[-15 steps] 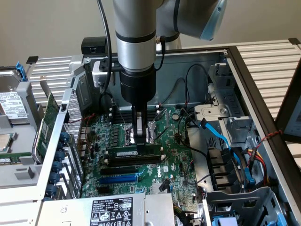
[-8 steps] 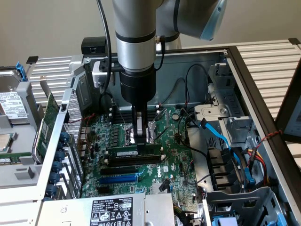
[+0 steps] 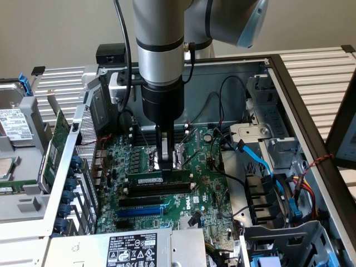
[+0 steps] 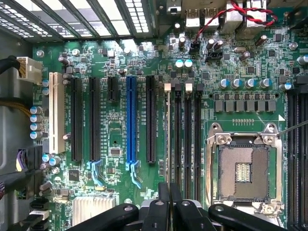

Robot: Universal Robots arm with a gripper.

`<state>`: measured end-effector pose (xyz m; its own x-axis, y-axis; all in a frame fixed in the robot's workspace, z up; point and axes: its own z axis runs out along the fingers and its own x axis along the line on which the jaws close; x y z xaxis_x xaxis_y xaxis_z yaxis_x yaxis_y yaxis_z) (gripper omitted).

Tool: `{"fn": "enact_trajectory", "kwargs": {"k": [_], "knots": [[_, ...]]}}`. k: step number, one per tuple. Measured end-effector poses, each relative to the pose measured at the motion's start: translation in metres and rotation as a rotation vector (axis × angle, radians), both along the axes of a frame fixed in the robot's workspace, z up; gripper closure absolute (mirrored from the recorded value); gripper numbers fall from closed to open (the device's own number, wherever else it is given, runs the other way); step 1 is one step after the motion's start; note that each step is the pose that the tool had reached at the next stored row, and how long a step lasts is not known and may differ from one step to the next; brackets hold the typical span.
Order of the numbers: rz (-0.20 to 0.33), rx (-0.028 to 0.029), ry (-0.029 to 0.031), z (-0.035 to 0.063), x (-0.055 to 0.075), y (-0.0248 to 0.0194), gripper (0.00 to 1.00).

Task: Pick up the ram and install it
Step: 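Insert the ram into the slot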

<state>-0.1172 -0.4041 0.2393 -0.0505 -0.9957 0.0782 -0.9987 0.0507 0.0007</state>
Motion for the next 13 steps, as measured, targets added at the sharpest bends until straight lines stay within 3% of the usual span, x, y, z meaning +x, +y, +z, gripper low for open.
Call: {"fn": "enact_trajectory", "kwargs": {"k": [7, 13], "knots": [[0.0, -0.0001, 0.0001, -0.0014, 0.0, -0.0001, 0.87], [0.0, 0.0049, -0.0002, -0.0025, -0.0002, 0.0, 0.87]]}}
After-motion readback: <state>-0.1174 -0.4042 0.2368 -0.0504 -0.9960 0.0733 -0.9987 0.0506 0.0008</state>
